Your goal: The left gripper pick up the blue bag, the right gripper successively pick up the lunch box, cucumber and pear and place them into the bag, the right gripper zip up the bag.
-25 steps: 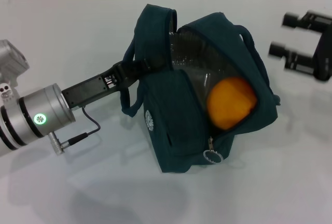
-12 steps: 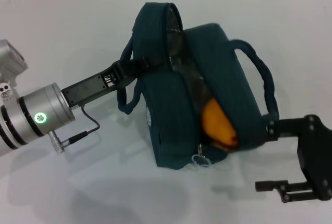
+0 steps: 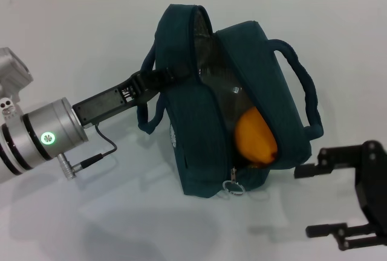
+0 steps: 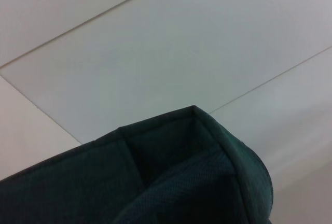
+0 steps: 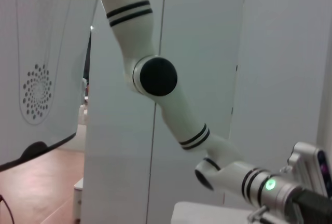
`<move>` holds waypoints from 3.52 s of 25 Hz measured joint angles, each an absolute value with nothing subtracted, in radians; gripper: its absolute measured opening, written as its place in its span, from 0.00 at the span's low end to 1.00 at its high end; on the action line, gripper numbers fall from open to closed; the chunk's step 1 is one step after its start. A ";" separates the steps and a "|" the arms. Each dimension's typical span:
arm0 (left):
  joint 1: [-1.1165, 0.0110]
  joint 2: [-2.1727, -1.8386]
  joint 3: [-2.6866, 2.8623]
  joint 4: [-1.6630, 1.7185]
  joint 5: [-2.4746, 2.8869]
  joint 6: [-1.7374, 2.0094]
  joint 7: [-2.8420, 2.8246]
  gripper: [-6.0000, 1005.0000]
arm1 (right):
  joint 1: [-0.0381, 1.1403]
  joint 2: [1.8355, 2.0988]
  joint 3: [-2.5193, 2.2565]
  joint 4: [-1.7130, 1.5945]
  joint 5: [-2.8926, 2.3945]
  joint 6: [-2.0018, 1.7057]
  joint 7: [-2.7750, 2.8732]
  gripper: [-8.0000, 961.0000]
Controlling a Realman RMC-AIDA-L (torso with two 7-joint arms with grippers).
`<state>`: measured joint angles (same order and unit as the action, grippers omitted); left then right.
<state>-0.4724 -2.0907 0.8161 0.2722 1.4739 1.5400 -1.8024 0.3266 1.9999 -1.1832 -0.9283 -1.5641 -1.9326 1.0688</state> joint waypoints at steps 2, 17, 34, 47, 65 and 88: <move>-0.472 -2.091 0.816 0.272 1.473 1.540 -1.802 0.08 | 0.329 2.001 -1.198 -0.914 -1.577 -1.912 1.073 0.66; -0.474 -2.093 0.817 0.271 1.463 1.541 -1.802 0.08 | 0.348 2.005 -1.083 -0.833 -1.593 -1.764 1.074 0.66; -0.471 -2.090 0.816 0.277 1.463 1.539 -1.802 0.08 | 0.353 2.006 -1.192 -0.826 -1.610 -1.799 1.070 0.66; -0.471 -2.089 0.816 0.277 1.460 1.539 -1.802 0.08 | 0.396 2.009 -1.187 -0.680 -1.649 -1.668 1.075 0.66; -0.471 -2.089 0.816 0.277 1.449 1.542 -1.799 0.49 | 0.512 2.025 -1.195 -0.506 -1.619 -1.562 1.055 0.65; -0.460 -2.089 0.816 0.277 1.433 1.546 -1.799 0.54 | 0.525 2.028 -1.324 -0.478 -1.548 -1.508 1.055 0.48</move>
<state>-0.4601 -2.0893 0.8161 0.2775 1.4327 1.5462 -1.7993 0.5245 2.0278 -1.3244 -0.4780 -1.5484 -1.5085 1.0553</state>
